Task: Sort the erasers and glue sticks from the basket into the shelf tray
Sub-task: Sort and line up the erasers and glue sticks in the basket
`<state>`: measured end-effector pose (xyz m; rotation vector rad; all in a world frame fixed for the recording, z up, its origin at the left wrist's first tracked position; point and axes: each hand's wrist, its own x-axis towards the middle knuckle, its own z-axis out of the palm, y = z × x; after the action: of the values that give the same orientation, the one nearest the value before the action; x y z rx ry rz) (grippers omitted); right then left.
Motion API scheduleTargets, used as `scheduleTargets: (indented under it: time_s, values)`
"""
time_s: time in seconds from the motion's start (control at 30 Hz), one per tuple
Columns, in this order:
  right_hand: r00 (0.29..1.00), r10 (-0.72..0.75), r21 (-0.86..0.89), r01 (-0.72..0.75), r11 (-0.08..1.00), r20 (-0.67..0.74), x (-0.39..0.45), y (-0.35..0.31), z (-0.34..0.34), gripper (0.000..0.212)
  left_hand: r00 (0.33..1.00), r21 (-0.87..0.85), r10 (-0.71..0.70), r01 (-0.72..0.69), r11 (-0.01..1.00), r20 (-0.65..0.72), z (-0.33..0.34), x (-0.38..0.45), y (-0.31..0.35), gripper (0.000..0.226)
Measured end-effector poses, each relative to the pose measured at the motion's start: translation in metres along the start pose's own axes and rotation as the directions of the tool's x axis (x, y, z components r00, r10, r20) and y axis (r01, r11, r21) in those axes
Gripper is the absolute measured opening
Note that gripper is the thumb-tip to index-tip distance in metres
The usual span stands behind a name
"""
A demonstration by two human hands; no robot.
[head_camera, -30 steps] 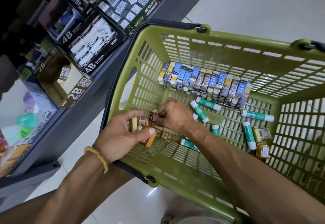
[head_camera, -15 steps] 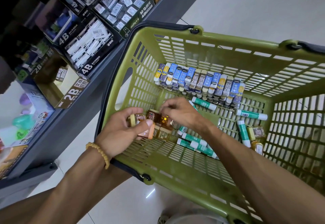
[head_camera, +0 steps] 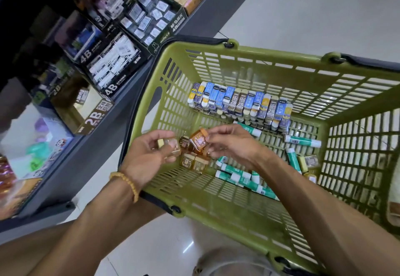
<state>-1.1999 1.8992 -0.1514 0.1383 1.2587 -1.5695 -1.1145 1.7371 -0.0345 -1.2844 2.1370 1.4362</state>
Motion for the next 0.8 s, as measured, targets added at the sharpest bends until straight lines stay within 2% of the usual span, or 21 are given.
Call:
scheduleTargets:
  time_s: [0.1, 0.23, 0.4, 0.57, 0.67, 0.73, 0.8]
  values:
    - [0.997, 0.014, -0.431, -0.043, 0.901, -0.072, 0.01, 0.015, 0.004, 0.016, 0.999, 0.039, 0.027, -0.026, 0.999, -0.03, -0.013, -0.013, -0.002, 0.028]
    - [0.998, 0.032, -0.591, -0.059, 0.805, -0.055, 0.02, 0.033, 0.023, 0.013, 0.996, 0.068, 0.047, -0.042, 0.997, -0.071, -0.023, -0.019, -0.007, 0.04]
    - [0.994, -0.008, -0.63, -0.065, 0.774, -0.112, 0.031, 0.04, 0.042, 0.014, 0.996, 0.053, 0.053, -0.049, 0.997, -0.075, -0.025, -0.017, -0.011, 0.036]
    - [0.973, -0.137, -0.7, -0.035, 0.713, -0.188, 0.036, 0.045, 0.057, 0.006, 0.996, 0.05, 0.073, -0.07, 0.996, -0.058, -0.028, -0.014, -0.013, 0.033]
    - [0.968, -0.13, -0.666, -0.047, 0.745, -0.213, 0.035, 0.044, 0.053, 0.022, 0.998, -0.009, 0.038, -0.038, 0.999, -0.043, -0.028, -0.01, -0.014, 0.028]
    - [0.972, -0.123, -0.616, -0.028, 0.787, -0.201, 0.029, 0.038, 0.046, 0.026, 0.999, -0.011, 0.031, -0.032, 0.999, -0.02, -0.027, -0.009, -0.012, 0.026]
    - [0.984, -0.054, -0.432, -0.024, 0.901, -0.168, 0.018, 0.022, 0.043, 0.025, 0.999, 0.02, 0.045, -0.045, 0.999, -0.001, -0.025, -0.007, -0.01, 0.023]
